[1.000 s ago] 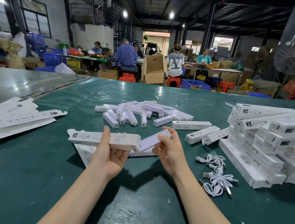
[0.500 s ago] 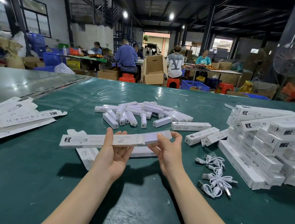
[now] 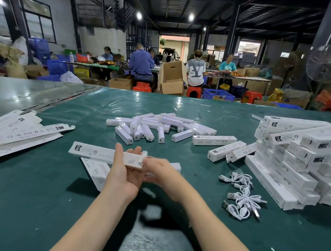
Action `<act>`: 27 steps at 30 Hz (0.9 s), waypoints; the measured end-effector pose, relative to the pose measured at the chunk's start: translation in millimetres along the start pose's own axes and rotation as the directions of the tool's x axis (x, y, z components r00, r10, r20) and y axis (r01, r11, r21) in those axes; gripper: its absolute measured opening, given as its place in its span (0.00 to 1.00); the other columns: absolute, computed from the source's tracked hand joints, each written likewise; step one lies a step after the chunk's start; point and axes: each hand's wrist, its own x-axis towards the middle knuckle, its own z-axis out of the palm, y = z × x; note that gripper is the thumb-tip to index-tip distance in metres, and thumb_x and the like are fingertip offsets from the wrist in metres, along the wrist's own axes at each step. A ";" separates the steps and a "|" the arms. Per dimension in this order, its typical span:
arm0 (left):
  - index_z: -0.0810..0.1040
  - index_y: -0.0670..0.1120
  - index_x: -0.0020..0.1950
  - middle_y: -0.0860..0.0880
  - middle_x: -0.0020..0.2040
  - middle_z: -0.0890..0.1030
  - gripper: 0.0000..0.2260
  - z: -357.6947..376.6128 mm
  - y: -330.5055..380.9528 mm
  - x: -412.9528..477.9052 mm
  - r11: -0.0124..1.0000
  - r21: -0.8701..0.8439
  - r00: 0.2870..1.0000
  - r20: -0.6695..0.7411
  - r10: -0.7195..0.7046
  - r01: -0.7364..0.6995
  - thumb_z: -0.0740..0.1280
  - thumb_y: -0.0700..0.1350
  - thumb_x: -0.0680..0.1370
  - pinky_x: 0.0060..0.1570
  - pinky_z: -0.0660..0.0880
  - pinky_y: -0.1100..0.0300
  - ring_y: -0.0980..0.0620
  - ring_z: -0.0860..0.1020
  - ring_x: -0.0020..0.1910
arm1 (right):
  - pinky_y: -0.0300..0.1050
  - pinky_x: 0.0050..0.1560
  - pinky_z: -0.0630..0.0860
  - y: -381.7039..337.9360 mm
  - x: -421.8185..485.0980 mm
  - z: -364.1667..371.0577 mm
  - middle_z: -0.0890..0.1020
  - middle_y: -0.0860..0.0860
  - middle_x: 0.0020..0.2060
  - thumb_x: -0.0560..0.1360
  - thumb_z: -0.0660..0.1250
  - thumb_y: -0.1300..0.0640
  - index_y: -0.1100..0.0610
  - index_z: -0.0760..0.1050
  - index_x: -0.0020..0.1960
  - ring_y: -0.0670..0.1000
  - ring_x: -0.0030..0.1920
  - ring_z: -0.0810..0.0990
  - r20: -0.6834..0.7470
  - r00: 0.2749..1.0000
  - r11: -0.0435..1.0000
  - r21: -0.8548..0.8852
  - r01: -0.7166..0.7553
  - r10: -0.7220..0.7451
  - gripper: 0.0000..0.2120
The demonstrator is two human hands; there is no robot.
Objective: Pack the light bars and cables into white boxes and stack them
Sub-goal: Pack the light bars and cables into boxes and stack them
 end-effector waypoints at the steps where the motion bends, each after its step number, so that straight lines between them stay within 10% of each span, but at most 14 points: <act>1: 0.72 0.46 0.44 0.50 0.29 0.83 0.13 0.0 0.4 0.5 1.000 0.021 1.000 0.013 -0.006 0.006 0.64 0.56 0.77 0.25 0.78 0.62 0.53 0.81 0.26 | 0.40 0.51 0.74 -4.7 -2.4 -11.9 0.79 0.52 0.51 0.78 0.59 0.60 0.61 0.77 0.56 0.48 0.50 0.77 -0.061 0.998 0.999 0.036 -0.022 0.024 0.12; 3: 0.72 0.46 0.45 0.49 0.31 0.83 0.12 -0.2 2.6 1.1 0.999 0.049 0.999 0.030 -0.012 0.011 0.62 0.55 0.78 0.30 0.78 0.60 0.50 0.82 0.32 | 0.39 0.43 0.74 -14.4 -10.2 -40.0 0.80 0.53 0.44 0.75 0.62 0.65 0.57 0.79 0.46 0.50 0.43 0.78 -0.335 0.942 1.000 0.004 -0.031 0.031 0.08; 5: 0.72 0.45 0.45 0.47 0.36 0.81 0.11 -0.4 4.6 1.9 0.998 0.056 0.999 0.035 -0.006 0.004 0.61 0.52 0.79 0.35 0.75 0.57 0.49 0.79 0.38 | 0.42 0.42 0.71 -16.3 -21.6 -73.3 0.81 0.54 0.43 0.72 0.62 0.68 0.55 0.78 0.41 0.53 0.44 0.78 -0.708 0.705 0.926 -0.297 -0.234 -0.050 0.11; 7: 0.71 0.44 0.45 0.45 0.42 0.78 0.10 0.1 3.8 1.5 0.997 0.073 0.999 0.049 0.004 -0.008 0.60 0.50 0.80 0.38 0.73 0.57 0.49 0.77 0.40 | 0.44 0.46 0.70 -11.7 -38.3 -100.4 0.81 0.55 0.49 0.71 0.61 0.66 0.57 0.78 0.47 0.57 0.52 0.76 -0.839 0.524 0.587 -0.499 -0.638 -0.144 0.10; 9: 0.70 0.45 0.44 0.45 0.43 0.77 0.10 1.4 -0.7 -1.1 0.995 0.103 0.997 0.077 0.010 -0.018 0.59 0.50 0.80 0.38 0.72 0.58 0.49 0.76 0.40 | 0.47 0.53 0.70 -2.9 -45.7 -109.3 0.78 0.55 0.56 0.72 0.60 0.64 0.56 0.76 0.55 0.58 0.60 0.71 -0.857 0.515 0.233 -0.505 -0.831 -0.019 0.13; 11: 0.69 0.47 0.43 0.47 0.41 0.75 0.10 2.2 -4.3 -3.4 0.991 0.132 0.995 0.100 0.021 -0.034 0.58 0.50 0.80 0.38 0.70 0.58 0.50 0.75 0.40 | 0.48 0.56 0.68 5.9 -43.9 -105.8 0.76 0.55 0.59 0.73 0.58 0.63 0.54 0.73 0.59 0.57 0.63 0.67 -0.841 0.535 0.113 -0.525 -0.843 0.086 0.16; 20: 0.71 0.48 0.41 0.51 0.38 0.75 0.09 2.9 -6.6 -3.5 0.976 0.214 0.996 0.090 0.028 -0.047 0.59 0.46 0.81 0.38 0.67 0.61 0.54 0.75 0.40 | 0.43 0.54 0.72 16.5 -24.8 -82.9 0.83 0.53 0.48 0.70 0.59 0.70 0.54 0.78 0.55 0.54 0.53 0.77 -0.481 0.873 0.521 -0.766 -0.375 -0.079 0.19; 27: 0.73 0.46 0.42 0.48 0.41 0.78 0.07 3.5 -4.3 -3.8 0.989 0.149 0.993 0.112 -0.039 0.023 0.62 0.46 0.79 0.39 0.71 0.61 0.52 0.76 0.41 | 0.38 0.45 0.65 26.1 -20.6 -80.9 0.81 0.50 0.44 0.71 0.61 0.70 0.52 0.77 0.57 0.49 0.46 0.73 -0.467 0.877 0.602 -0.734 -0.315 -0.111 0.20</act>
